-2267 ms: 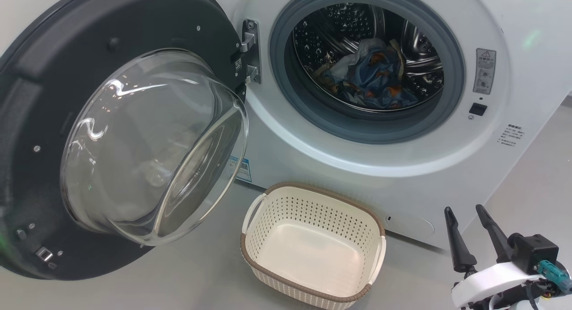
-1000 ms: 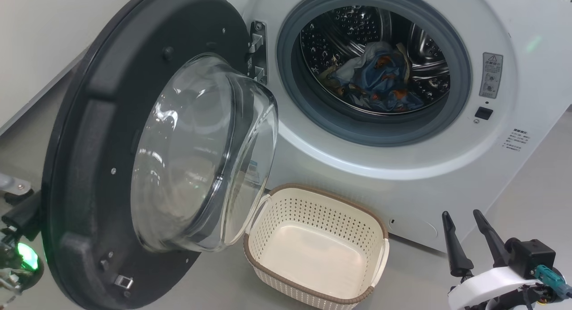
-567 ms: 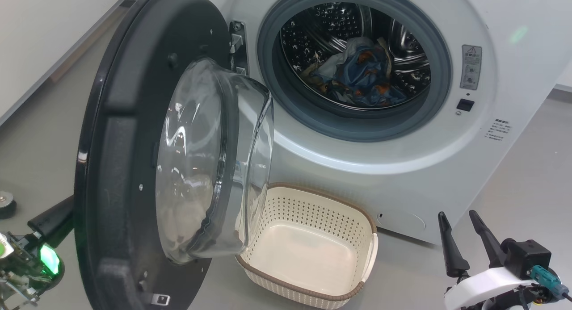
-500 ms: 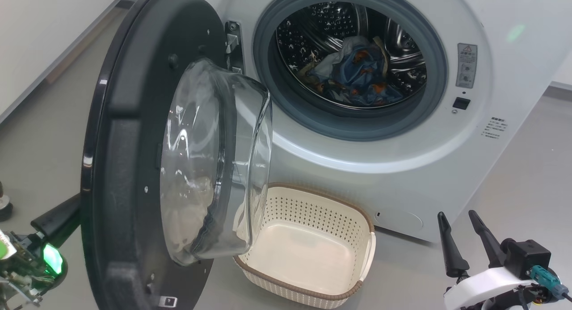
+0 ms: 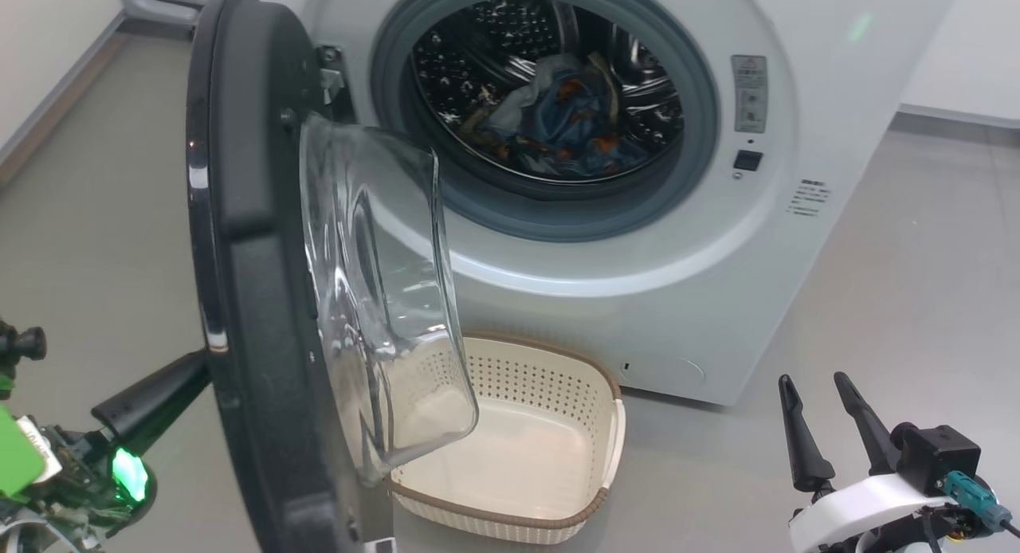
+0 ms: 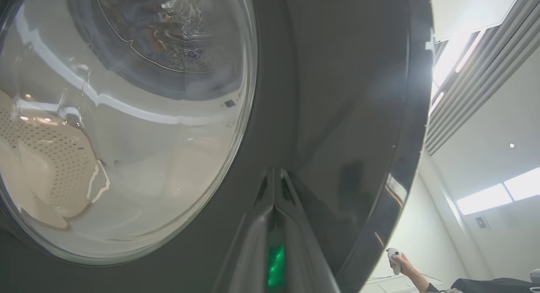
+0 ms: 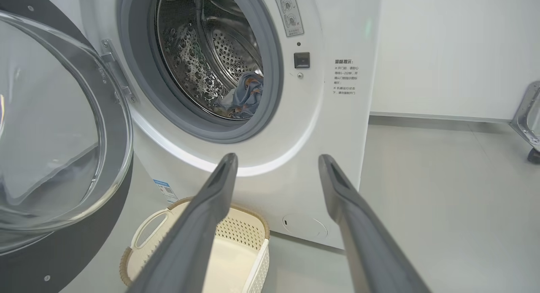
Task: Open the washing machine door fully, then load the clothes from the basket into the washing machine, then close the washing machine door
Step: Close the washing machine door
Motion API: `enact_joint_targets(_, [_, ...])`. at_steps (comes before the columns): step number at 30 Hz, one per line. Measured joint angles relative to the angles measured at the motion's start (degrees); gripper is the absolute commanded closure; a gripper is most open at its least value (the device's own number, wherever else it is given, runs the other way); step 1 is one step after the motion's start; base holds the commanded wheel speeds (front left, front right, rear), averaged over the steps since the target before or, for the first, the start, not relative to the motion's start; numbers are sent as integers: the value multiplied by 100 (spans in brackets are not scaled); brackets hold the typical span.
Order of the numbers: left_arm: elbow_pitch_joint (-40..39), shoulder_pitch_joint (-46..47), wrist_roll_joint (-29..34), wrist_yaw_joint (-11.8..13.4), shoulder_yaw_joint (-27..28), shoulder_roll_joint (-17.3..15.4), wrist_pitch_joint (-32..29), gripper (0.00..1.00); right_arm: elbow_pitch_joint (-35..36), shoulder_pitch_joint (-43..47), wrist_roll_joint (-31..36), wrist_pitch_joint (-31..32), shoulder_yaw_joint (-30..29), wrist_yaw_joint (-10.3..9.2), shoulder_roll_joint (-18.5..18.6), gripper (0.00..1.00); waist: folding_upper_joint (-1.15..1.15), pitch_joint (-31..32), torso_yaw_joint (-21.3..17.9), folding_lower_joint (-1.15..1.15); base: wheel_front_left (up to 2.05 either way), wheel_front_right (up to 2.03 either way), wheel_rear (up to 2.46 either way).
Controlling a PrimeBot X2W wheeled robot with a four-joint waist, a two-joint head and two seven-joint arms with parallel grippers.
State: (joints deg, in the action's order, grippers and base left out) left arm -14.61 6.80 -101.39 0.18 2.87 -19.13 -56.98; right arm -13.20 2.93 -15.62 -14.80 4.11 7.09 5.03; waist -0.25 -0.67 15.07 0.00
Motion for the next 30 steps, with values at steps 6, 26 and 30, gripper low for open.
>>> enact_joint_targets(6, [-198, -20, 0, 92, -119, 108, 3, 100, 0, -1, 1, 0, -10, 0, -5, 0, 0, -19, -347, 0, 0, 0, 0])
enact_joint_targets(26, [-321, 364, 337, 257, -443, 447, 388, 100, 48, -92, 8, 0, -74, 0, -26, 0, 0, -157, -1354, 0, 0, 0, 0])
enact_joint_targets(30, [-156, 683, 526, 257, -497, 560, 587, 100, 68, -122, 8, 0, -88, 0, -31, 0, 0, -279, -1464, 0, 0, 0, 0])
